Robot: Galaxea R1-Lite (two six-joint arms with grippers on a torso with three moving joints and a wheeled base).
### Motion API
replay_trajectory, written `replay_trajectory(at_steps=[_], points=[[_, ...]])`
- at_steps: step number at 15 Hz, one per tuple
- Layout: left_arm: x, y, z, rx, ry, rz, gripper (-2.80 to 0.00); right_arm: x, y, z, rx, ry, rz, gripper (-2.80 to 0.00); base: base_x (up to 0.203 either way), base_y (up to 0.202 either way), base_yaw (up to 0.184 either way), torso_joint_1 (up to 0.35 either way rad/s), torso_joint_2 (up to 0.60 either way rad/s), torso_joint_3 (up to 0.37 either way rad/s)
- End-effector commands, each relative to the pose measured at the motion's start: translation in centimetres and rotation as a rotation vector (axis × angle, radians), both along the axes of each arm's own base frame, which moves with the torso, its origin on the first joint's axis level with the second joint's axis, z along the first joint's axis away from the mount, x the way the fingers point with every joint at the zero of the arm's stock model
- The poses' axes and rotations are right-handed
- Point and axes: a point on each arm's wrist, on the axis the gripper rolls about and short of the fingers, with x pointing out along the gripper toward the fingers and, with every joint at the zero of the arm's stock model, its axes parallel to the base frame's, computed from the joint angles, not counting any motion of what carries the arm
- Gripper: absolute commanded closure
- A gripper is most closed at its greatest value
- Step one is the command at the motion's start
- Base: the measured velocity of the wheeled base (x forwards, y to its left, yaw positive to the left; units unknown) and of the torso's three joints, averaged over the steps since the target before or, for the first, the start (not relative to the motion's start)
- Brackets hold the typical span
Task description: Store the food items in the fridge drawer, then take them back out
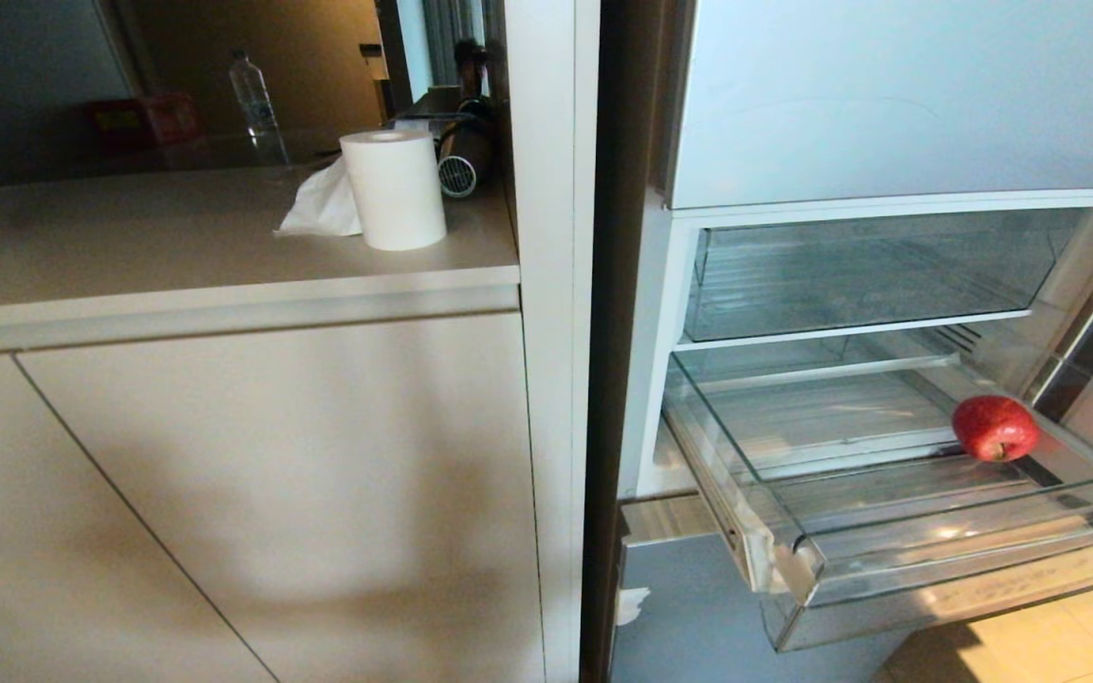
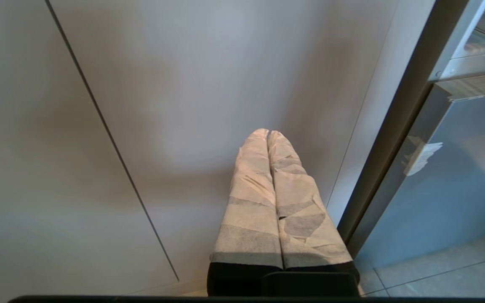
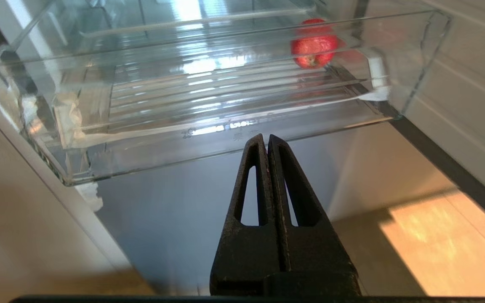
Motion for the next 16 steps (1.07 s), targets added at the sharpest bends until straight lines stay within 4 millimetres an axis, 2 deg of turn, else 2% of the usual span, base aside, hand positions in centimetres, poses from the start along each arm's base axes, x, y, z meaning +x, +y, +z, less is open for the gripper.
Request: replay_trajectory(at_steps=[1,5,9,12,16], points=[[0.0,0.0,0.0,0.000,0.003,0.000,0.00,2.6,0.0,3.6,0.006,0.171,-0.014,0.00,0.000,0.000,0.000,0.000,0.00,0.000],[0.0,0.0,0.0,0.000,0.001,0.000,0.00,10.9,-0.3,8.7,0.054,0.420,-0.074,0.00,0.000,0.000,0.000,0.000,0.00,0.000],[0.0,0.0,0.0,-0.002,0.002,0.000,0.00,20.0,-0.9,11.4,0.088,0.526,-0.185,0.00,0.000,0.000,0.000,0.000,0.00,0.000],[0.0,0.0,0.0,-0.002,0.001,0.000,0.00,25.0,-2.0,11.4,0.089,0.579,-0.276,0.00,0.000,0.000,0.000,0.000,0.00,0.000],[0.0,0.0,0.0,-0.002,0.002,0.000,0.00,30.5,-4.1,9.8,0.077,0.663,-0.341,0.00,0.000,0.000,0.000,0.000,0.00,0.000]])
